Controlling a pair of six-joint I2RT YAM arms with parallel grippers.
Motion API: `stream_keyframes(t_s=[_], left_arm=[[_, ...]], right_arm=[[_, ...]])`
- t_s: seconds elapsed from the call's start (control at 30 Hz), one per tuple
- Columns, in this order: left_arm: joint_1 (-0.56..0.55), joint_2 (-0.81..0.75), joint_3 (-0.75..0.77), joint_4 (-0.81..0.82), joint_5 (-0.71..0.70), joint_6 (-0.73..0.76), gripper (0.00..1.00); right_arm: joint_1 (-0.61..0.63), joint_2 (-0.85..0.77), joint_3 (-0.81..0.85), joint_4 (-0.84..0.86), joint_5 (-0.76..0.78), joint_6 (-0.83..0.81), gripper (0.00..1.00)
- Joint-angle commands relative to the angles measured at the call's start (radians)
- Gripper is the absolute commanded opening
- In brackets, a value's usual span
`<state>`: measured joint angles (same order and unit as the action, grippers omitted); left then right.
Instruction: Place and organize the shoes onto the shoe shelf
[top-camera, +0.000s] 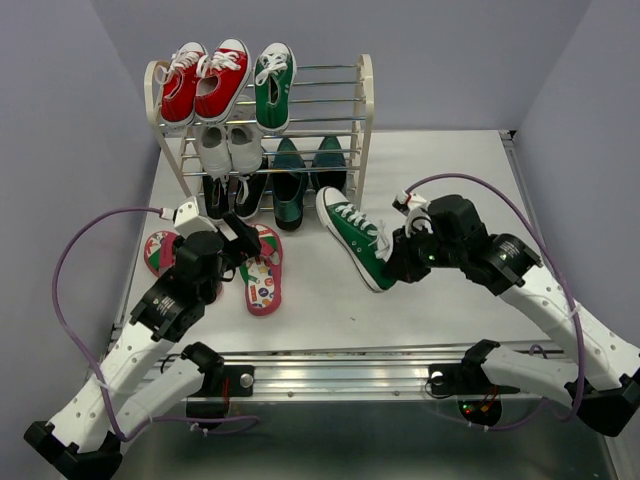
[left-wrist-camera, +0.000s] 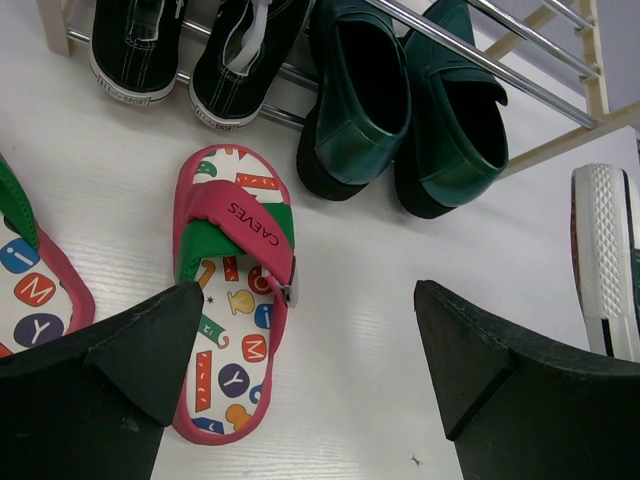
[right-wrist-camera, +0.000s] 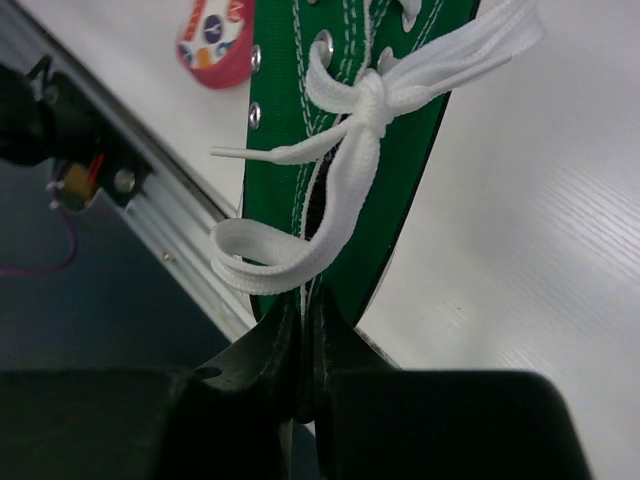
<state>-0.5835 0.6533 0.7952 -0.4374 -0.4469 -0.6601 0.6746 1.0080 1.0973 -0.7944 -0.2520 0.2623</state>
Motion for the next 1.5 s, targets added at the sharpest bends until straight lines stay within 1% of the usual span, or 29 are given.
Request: stream_keyframes(t_s=[0.0, 0.13, 0.27, 0.3, 0.33, 0.37, 0.43, 0.47, 0.53, 0.63, 0.67, 0.77, 0.87, 1.03, 1.1, 1.23, 1.37, 1.47], left_arm=[[-0.004, -0.012, -0.014, 0.046, -0.035, 0.019, 0.99], [-0.004, -0.014, -0.022, 0.051, -0.033, 0.017, 0.99], [-0.004, -0.012, -0.022, 0.055, -0.024, 0.022, 0.99], [-0.004, -0.009, -0.022, 0.055, -0.024, 0.022, 0.99], [-0.006, -0.011, -0.024, 0.055, -0.021, 0.024, 0.99], [-0.004, -0.012, -0.025, 0.058, -0.021, 0.024, 0.99], [-0.006, -0.015, -0.033, 0.061, -0.019, 0.021, 0.99], [-0.004, -0.015, -0.034, 0.066, -0.015, 0.02, 0.99], [-0.004, -0.018, -0.04, 0.071, -0.006, 0.022, 0.99], [-0.006, -0.018, -0.039, 0.075, -0.003, 0.027, 0.99], [-0.006, -0.017, -0.04, 0.08, 0.0, 0.031, 0.99], [-0.004, -0.014, -0.045, 0.088, 0.011, 0.034, 0.99], [-0.004, -0.007, -0.045, 0.089, 0.016, 0.037, 0.99], [-0.006, -0.004, -0.044, 0.086, 0.01, 0.036, 0.99], [-0.006, -0.004, -0.044, 0.083, 0.01, 0.033, 0.99], [-0.006, -0.007, -0.047, 0.083, 0.01, 0.03, 0.99], [-0.004, -0.006, -0.045, 0.088, 0.014, 0.033, 0.99], [-0.004, -0.003, -0.045, 0.085, 0.01, 0.031, 0.99]], right_arm=[[-0.001, -0.02, 0.142, 0.092, -0.324, -0.13, 0.01], [-0.001, -0.017, 0.211, 0.187, -0.342, -0.127, 0.01], [-0.001, 0.075, 0.346, 0.201, -0.232, -0.092, 0.01], [-0.001, 0.102, 0.413, 0.193, -0.211, -0.103, 0.01], [-0.001, 0.16, 0.449, 0.17, -0.193, -0.115, 0.01], [-0.001, 0.185, 0.482, 0.166, -0.175, -0.118, 0.01], [-0.001, 0.231, 0.559, 0.162, -0.095, -0.136, 0.01], [-0.001, 0.236, 0.572, 0.173, -0.046, -0.155, 0.01], [-0.001, 0.256, 0.599, 0.231, 0.073, -0.164, 0.01], [-0.001, 0.317, 0.674, 0.241, 0.163, -0.153, 0.01], [-0.001, 0.363, 0.722, 0.242, 0.171, -0.144, 0.01], [-0.001, 0.431, 0.791, 0.241, 0.204, -0.13, 0.01], [-0.001, 0.513, 0.922, 0.238, 0.269, -0.133, 0.01], [-0.001, 0.633, 1.048, 0.238, 0.339, -0.104, 0.01], [-0.001, 0.653, 1.066, 0.238, 0.352, -0.072, 0.01], [-0.001, 0.701, 1.136, 0.239, 0.468, -0.009, 0.01], [-0.001, 0.768, 1.223, 0.238, 0.47, -0.012, 0.02], [-0.001, 0.785, 1.242, 0.235, 0.459, -0.009, 0.03]])
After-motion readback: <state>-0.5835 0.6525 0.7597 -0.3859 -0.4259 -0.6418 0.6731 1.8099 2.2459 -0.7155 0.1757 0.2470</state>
